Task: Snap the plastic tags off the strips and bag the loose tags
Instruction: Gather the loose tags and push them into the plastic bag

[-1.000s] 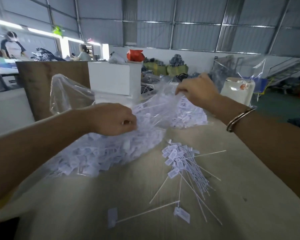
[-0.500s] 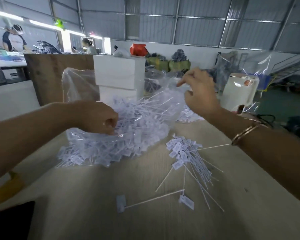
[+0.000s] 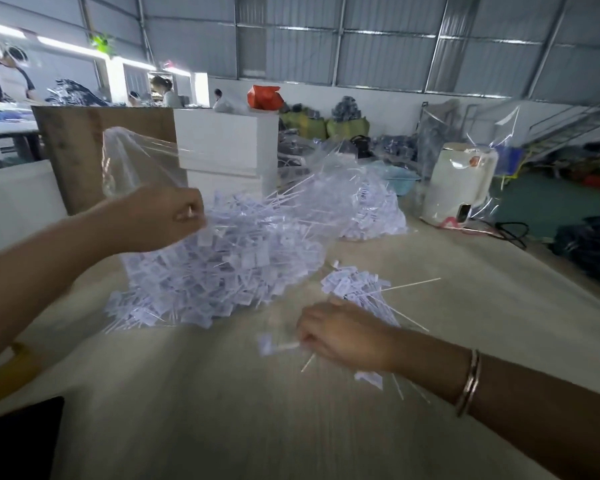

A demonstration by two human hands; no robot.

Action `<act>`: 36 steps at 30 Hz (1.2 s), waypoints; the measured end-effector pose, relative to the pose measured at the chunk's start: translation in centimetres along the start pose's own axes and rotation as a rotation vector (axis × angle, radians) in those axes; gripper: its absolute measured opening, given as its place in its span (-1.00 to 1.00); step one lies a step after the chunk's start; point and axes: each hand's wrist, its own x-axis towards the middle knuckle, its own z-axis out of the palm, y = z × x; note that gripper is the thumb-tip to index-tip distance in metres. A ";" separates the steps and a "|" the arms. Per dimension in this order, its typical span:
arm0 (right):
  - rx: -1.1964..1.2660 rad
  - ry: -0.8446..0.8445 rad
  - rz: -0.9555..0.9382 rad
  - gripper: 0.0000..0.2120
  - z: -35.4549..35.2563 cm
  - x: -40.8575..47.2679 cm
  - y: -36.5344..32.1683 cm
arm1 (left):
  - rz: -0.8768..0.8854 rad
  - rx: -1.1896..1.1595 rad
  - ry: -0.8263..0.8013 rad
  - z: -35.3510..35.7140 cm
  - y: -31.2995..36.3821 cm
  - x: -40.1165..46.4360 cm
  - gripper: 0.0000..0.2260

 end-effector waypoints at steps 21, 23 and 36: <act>0.252 -0.395 1.059 -0.23 1.3 -3.1 9.8 | -0.043 -0.041 -0.353 17.4 21.8 -3.2 -0.44; 0.431 -0.416 1.041 -0.26 0.8 -2.5 8.9 | 0.011 -0.027 -0.364 18.0 21.9 -2.7 -0.44; 0.115 -0.449 1.050 -0.54 2.0 0.8 8.3 | -0.206 -0.617 0.001 18.8 19.4 -1.6 -0.87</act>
